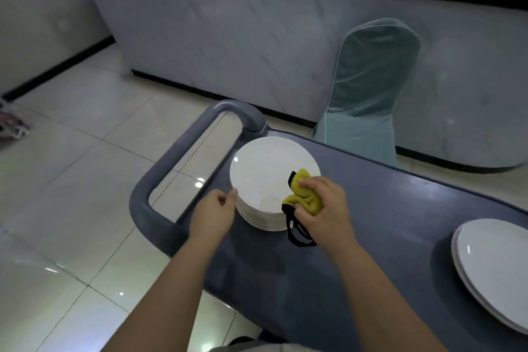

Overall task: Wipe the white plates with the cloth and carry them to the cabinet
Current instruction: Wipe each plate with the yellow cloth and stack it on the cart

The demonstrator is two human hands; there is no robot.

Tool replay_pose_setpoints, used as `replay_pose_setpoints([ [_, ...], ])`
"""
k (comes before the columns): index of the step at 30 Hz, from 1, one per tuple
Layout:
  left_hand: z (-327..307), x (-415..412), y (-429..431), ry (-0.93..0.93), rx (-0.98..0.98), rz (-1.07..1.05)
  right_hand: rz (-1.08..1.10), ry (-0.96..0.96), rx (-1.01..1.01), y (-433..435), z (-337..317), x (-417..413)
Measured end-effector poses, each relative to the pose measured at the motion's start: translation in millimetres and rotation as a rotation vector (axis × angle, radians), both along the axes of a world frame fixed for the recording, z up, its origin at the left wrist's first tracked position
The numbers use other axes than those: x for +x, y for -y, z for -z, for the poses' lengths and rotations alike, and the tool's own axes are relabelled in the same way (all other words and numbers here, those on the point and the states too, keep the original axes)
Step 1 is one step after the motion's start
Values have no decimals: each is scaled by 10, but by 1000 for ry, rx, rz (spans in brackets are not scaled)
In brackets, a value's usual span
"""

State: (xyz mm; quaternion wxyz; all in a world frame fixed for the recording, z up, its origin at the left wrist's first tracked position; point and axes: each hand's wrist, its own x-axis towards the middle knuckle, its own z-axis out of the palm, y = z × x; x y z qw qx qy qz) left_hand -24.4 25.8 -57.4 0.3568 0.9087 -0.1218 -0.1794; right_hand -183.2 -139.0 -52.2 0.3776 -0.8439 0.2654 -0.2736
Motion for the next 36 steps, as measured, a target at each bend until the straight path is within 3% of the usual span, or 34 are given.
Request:
replay_pose_setpoints([
  [5,69,60,235,-166,-47,11,28,-21,-26,4,36,38],
  [9,89,91,243,-372,-239,-94,31,-20,-26,1,25,41],
  [14,0,184,181,-466,-384,-147,53,-30,-7,29,46,49],
  [19,10,255,-27,-608,-661,-369,76,-38,-27,100,49,20],
  [24,17,218,-171,-838,-767,-320,95,-40,-18,147,55,16],
  [29,-354,393,-129,-747,-767,-216,108,-9,-35,149,18,-2],
  [36,-1274,680,379,-411,-486,99,115,20,-21,186,-58,-28],
])
